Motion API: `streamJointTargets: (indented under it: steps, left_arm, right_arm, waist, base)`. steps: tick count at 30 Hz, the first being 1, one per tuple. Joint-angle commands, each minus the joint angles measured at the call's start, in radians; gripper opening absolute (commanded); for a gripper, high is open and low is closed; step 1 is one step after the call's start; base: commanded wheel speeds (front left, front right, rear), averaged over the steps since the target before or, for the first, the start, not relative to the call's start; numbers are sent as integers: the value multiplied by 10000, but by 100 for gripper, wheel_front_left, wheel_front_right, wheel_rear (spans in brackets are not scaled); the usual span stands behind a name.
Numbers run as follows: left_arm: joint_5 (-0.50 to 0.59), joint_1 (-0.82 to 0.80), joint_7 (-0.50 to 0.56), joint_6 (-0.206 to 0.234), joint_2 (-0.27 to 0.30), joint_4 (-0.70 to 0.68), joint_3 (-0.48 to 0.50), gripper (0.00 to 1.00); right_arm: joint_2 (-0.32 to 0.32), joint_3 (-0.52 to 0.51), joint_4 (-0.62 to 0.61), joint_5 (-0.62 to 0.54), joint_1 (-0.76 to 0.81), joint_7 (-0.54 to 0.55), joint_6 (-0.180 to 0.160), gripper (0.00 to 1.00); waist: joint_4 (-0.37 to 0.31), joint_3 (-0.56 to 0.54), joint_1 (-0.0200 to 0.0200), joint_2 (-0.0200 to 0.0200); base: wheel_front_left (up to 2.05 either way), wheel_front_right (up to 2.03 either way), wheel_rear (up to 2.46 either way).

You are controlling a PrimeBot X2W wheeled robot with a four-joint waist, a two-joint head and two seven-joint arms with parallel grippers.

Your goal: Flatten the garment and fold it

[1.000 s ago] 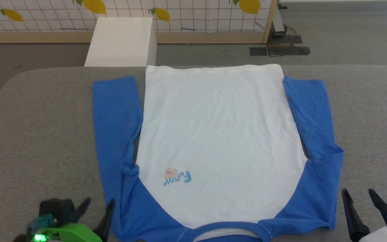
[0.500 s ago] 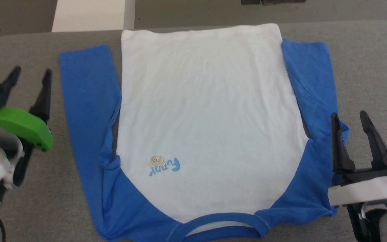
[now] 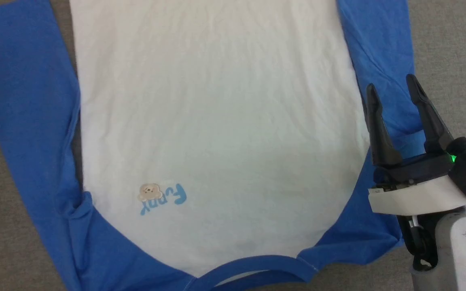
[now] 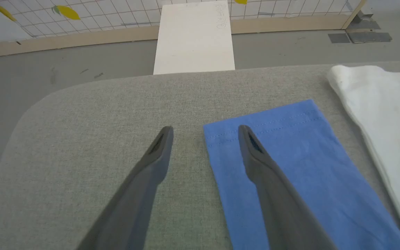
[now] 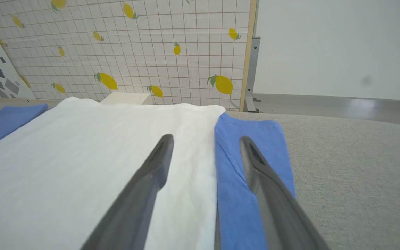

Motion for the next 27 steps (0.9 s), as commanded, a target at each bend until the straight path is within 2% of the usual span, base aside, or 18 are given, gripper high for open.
streamJointTargets:
  steps: [1, 4, 12, 13, 14, 15, 18, 27]
  left_arm:
    - [-239, -221, 371, 119, 218, 70, 80, 100]
    - [-615, -320, 873, 302, 427, 22, 284, 100]
    - [-1838, 196, 2782, 1236, 875, -485, 420, 100]
    - [-2093, 310, 2940, 1280, 850, -655, 482, 92]
    - [-2253, 402, 3013, 1271, 833, -811, 517, 44]
    - [-2449, 515, 3051, 1264, 785, -969, 573, 0]
    - [-2706, 788, 2959, 1122, 725, -1270, 645, 0]
    - [-1795, 1163, 1022, 480, 800, -1137, 687, 0]
  right_arm:
    - [15, 84, -98, -67, -193, 35, -15, 100]
    - [18, 190, -165, -45, -264, 50, -15, 100]
    - [22, 327, 44, 73, -298, -16, -15, 100]
    - [22, 320, 73, 100, -304, -40, -15, 100]
    - [23, 309, 101, 112, -308, -55, -15, 100]
    - [23, 283, 145, 117, -310, -68, -15, 100]
    - [24, 209, 264, 137, -324, -79, -15, 100]
    - [-46, -104, 441, 117, -56, 88, -15, 100]
  waist:
    - [-801, 946, -2, 0]
    - [-890, 1070, -2, 0]
    - [-975, 1165, -2, 0]
    - [-968, 1157, -2, 0]
    - [-957, 1143, -2, 0]
    - [-926, 1098, -2, 0]
    - [-830, 892, -2, 0]
    - [-188, -567, -2, 0]
  base:
    - [0, 0, 0]
    - [0, 0, 0]
    - [0, 0, 0]
    - [0, 0, 0]
    - [0, 0, 0]
    - [0, 0, 0]
    - [0, 0, 0]
    - [0, 0, 0]
